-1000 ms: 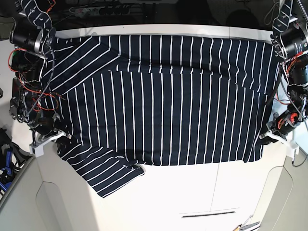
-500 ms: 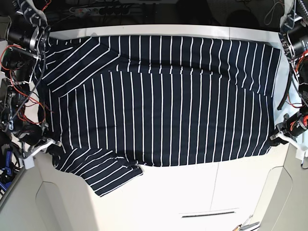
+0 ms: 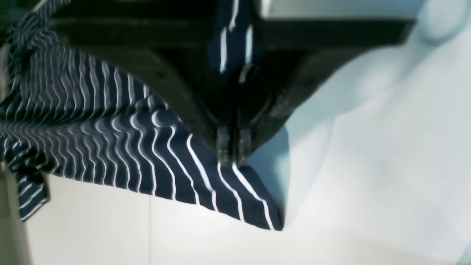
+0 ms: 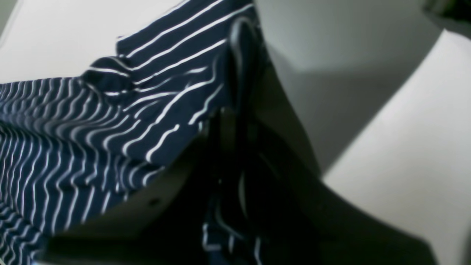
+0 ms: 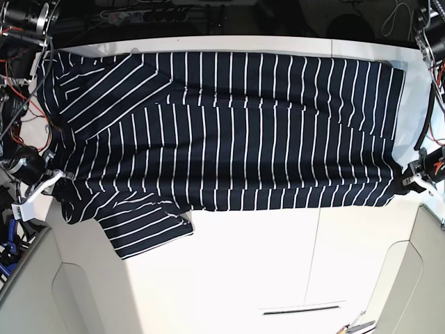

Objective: Fold the T-shirt properly
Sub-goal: 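Grasp the shirt edge with both grippers and lift it, then fold the lifted edge over the shirt toward the other fold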

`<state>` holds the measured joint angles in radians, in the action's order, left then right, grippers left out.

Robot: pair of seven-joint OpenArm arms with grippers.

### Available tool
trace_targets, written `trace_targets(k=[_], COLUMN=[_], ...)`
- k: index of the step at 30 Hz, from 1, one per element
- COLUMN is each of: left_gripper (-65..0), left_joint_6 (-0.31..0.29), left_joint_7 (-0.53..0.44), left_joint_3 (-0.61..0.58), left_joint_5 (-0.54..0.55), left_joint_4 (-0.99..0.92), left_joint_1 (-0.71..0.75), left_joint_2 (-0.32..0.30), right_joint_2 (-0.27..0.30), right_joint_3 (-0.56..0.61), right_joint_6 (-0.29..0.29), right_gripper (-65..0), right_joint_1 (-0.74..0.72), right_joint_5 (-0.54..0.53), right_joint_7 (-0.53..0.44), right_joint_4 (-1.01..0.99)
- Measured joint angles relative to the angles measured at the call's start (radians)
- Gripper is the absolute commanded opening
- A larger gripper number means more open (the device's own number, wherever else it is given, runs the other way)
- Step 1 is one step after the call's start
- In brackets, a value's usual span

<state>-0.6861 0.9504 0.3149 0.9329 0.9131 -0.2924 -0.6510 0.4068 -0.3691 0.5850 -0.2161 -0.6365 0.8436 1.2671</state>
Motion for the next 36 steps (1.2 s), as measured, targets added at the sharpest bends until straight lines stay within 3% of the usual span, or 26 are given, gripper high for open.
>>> trace_targets(k=[11,24,27,29,36], left_gripper=[-65.0,-65.0,-65.0,-65.0,-65.0], left_joint_6=[-0.003,-0.003,-0.003,-0.003,-0.003], left_joint_7=[0.014,0.014,0.011,0.011,0.011], left_joint_3=[0.016,0.051,0.051,0.051,0.051], left_joint_5=[0.0,0.002,0.004,0.003,0.002], left_joint_4=[0.343,0.37,0.37,0.37,0.37], left_joint_1=[0.247,0.342,0.342,0.342,0.342], left_joint_2=[0.0,0.016,0.038,0.045,0.058], right_joint_2=[0.003,0.0,-0.005,-0.005,-0.008], right_joint_3=[-0.068,-0.126,-0.126,-0.126,-0.197], right_joint_6=[0.003,0.002,-0.002,-0.009,-0.016], right_gripper=[-65.0,-65.0,-40.7,-30.2,-28.8], right_joint_1=[0.129,0.228,0.227,0.227,0.215], right_joint_5=[-0.014,-0.023,0.009,0.01,0.013], right_joint_7=[0.003,0.003,0.003,0.003,-0.072], right_joint_4=[0.036,0.036,0.036,0.036,0.036])
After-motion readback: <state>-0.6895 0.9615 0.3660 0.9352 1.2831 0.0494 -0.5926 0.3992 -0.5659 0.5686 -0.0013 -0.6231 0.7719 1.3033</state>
